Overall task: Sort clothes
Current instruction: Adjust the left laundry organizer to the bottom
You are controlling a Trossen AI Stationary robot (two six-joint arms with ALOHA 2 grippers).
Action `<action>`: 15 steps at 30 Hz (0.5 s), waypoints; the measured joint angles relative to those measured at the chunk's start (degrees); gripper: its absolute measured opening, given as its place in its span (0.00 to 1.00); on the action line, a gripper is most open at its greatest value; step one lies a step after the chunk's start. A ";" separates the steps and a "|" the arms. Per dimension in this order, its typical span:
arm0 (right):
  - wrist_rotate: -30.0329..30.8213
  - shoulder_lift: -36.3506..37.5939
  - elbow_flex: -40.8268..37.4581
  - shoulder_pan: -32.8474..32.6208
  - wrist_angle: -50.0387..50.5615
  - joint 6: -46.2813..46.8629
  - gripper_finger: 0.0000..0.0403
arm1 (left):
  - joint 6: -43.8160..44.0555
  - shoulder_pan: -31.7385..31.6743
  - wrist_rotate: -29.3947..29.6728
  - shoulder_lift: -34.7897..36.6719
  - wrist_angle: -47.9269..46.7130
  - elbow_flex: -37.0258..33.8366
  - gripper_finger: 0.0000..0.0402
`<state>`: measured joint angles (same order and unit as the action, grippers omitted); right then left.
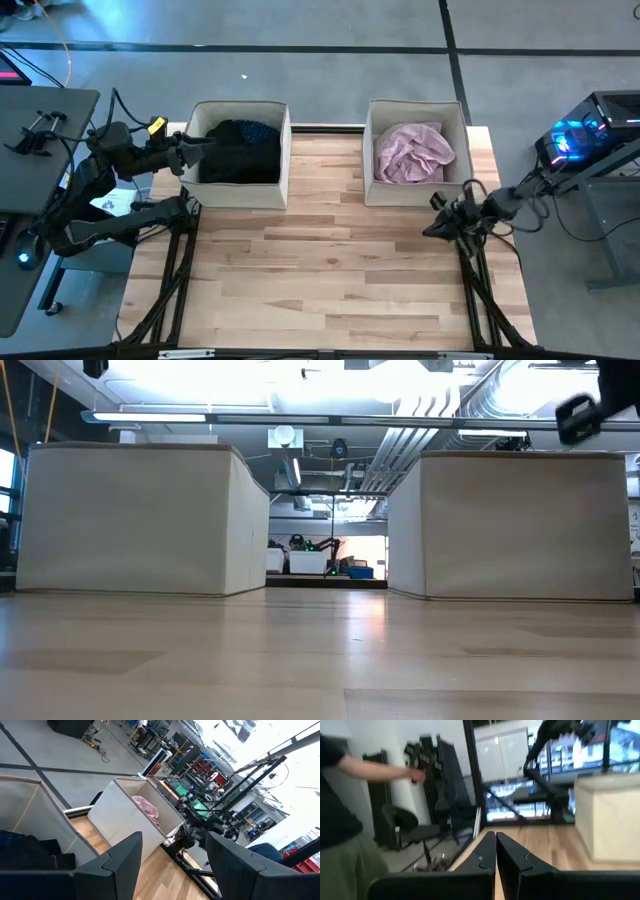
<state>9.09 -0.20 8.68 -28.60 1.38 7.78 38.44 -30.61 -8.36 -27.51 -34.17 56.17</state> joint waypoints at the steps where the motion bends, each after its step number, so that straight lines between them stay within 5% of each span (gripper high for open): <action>1: -0.17 0.15 -1.39 0.00 -0.35 0.80 0.00 | -0.02 0.00 0.00 0.00 0.00 0.00 0.52; 5: -0.14 0.15 -7.87 0.02 -7.01 3.24 0.00 | -0.04 0.00 0.00 0.00 0.00 0.00 0.52; 15: 3.91 0.17 -8.12 4.11 -4.52 -1.69 0.00 | -1.03 0.02 0.00 0.09 -0.02 0.01 0.52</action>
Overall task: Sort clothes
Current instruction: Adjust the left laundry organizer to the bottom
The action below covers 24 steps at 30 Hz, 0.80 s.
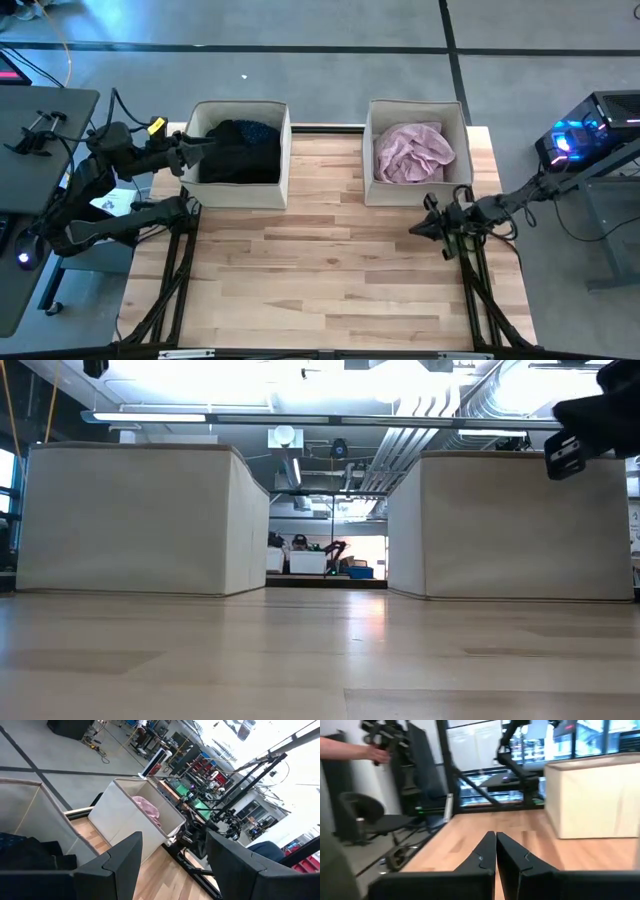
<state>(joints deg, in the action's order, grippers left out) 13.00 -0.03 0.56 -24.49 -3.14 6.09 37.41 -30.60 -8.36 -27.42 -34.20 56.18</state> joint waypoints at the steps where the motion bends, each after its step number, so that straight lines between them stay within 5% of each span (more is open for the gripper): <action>1: -0.01 0.00 0.00 0.99 -0.03 -0.10 0.00 | -0.03 0.00 -0.04 0.01 0.00 0.00 0.52; 13: -4.68 -0.21 0.00 13.76 0.97 -0.11 0.00 | -1.20 -0.02 -3.26 0.02 0.00 0.00 0.52; 24: 0.28 -0.31 0.05 19.63 0.73 4.10 0.00 | -7.74 0.01 -3.36 2.27 3.40 0.00 0.52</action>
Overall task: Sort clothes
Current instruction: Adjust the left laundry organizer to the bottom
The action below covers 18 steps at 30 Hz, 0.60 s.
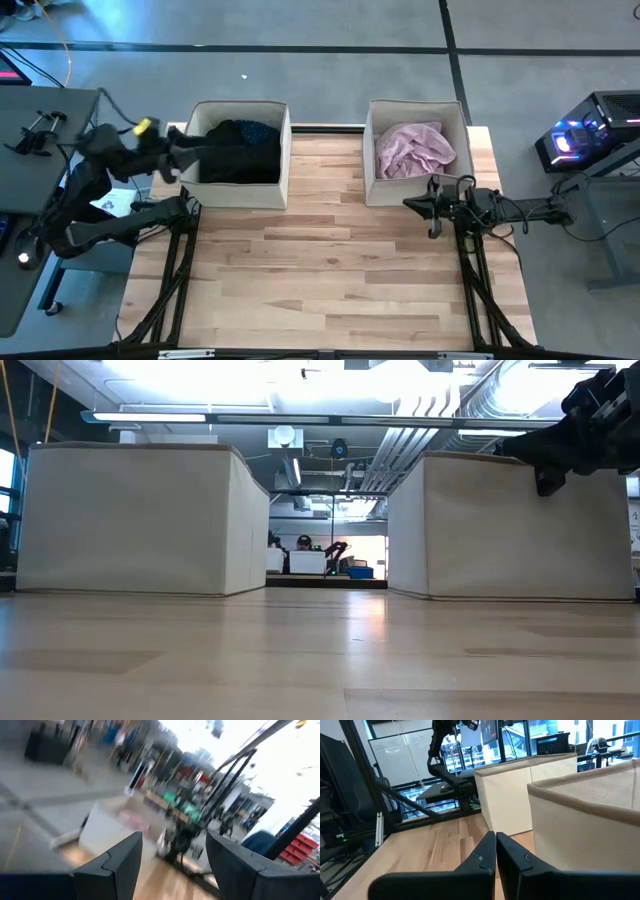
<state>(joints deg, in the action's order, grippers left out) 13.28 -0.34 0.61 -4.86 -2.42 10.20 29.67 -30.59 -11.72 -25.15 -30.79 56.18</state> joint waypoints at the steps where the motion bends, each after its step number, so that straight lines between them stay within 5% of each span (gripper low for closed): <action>1: 0.00 0.00 0.02 0.00 0.00 -0.04 0.00 | -1.08 0.00 0.15 0.91 1.79 0.00 0.52; 7: 0.04 0.00 0.06 0.00 0.04 -0.06 0.00 | -4.83 -0.01 1.28 10.14 4.34 0.07 0.46; 14: 0.02 0.00 0.08 0.00 0.04 -0.07 0.00 | -3.23 -1.87 -0.53 20.97 2.33 -2.73 0.05; 18: 0.02 -0.02 0.08 0.00 0.04 -0.05 0.00 | -0.36 -4.60 -3.28 24.84 7.80 -11.23 0.02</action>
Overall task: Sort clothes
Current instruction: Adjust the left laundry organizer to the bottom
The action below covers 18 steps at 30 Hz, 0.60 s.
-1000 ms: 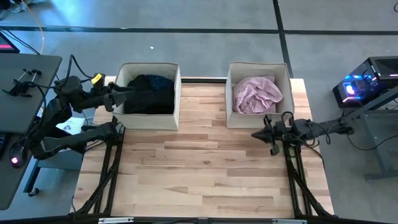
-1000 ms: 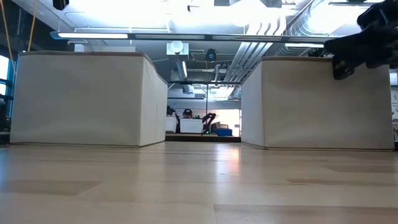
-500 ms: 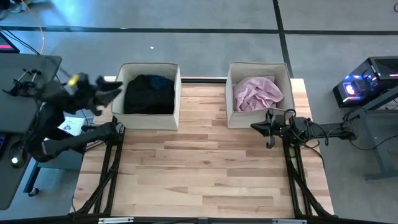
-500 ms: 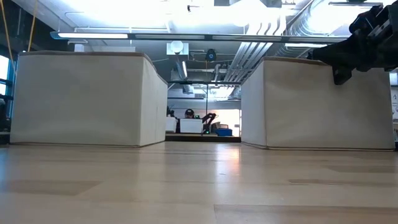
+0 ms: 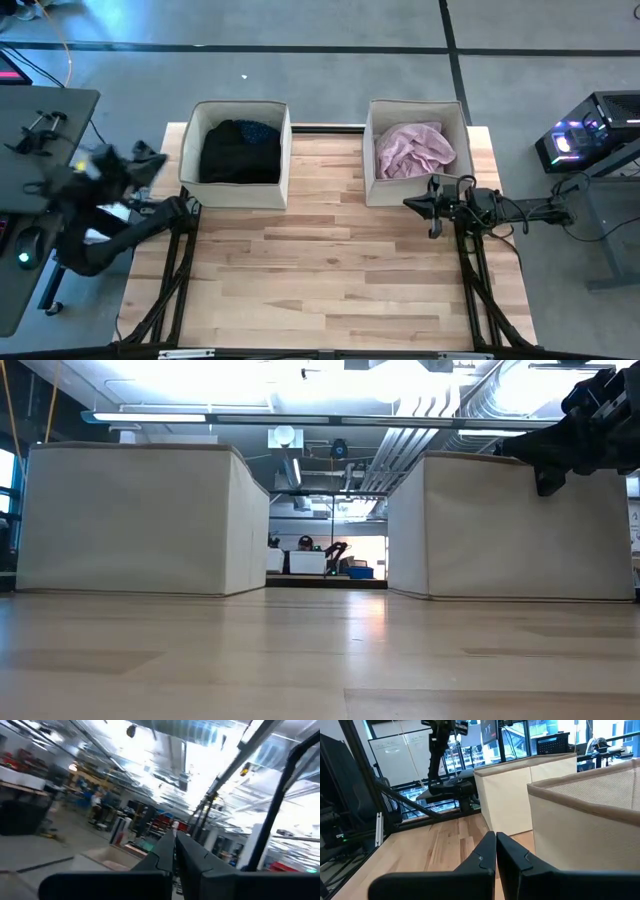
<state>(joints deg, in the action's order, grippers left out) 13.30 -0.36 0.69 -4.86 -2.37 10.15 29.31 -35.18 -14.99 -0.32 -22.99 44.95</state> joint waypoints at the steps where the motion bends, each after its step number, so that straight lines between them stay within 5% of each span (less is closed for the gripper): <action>1: 0.01 0.00 0.02 0.00 0.01 -0.01 0.00 | 1.03 -1.07 -2.02 -0.02 3.10 -2.69 0.01; 8: -0.31 0.00 0.09 -0.02 0.04 0.31 0.00 | 5.07 -4.17 -9.22 -2.02 24.72 -19.53 0.00; 18: -0.33 0.00 0.09 0.00 0.07 0.32 0.00 | -0.61 1.18 -6.62 -2.22 30.20 -31.73 0.00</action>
<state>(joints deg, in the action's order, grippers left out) 12.97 -0.36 0.78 -4.86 -2.31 10.46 28.71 -34.01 -21.62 -2.54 7.21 13.22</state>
